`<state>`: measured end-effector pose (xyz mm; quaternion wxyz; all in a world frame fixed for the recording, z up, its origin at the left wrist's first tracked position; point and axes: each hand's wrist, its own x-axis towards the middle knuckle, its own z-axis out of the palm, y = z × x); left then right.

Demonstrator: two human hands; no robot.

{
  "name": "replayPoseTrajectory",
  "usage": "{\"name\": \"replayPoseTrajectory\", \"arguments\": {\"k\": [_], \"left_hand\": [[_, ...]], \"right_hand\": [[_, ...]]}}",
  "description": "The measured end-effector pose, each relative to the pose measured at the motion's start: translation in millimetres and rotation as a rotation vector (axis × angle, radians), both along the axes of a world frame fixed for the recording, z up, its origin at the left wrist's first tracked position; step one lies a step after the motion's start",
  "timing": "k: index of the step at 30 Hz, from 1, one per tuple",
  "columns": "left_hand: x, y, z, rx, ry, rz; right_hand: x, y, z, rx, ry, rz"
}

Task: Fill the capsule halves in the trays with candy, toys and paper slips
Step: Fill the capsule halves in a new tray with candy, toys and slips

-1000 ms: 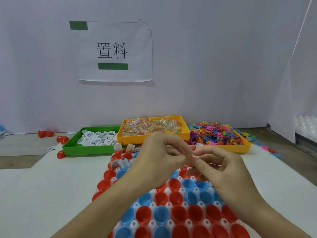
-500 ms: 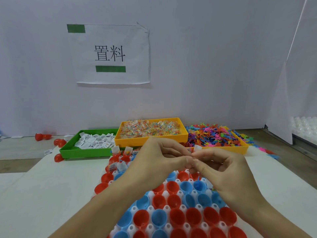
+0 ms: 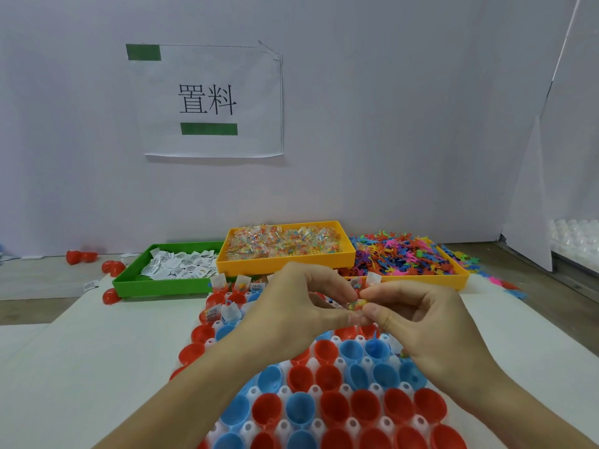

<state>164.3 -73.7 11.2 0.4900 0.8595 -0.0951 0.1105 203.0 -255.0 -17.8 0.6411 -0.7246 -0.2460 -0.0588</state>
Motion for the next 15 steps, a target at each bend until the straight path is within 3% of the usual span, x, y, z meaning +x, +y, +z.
{"name": "replayPoseTrajectory", "arguments": {"k": [6,10,15], "left_hand": [[5.9,25.1,13.7,0.003,0.031,0.12],[13.1,59.8,20.1,-0.057,-0.016,0.323],[23.9,118.2,18.8,-0.313,-0.056,0.536]], "right_hand": [[11.0,-20.6,6.3,-0.473,-0.302,-0.081],[16.8,-30.7,4.1,-0.621,-0.312,-0.028],[20.1,-28.3,-1.9,-0.75,-0.362,0.018]]}}
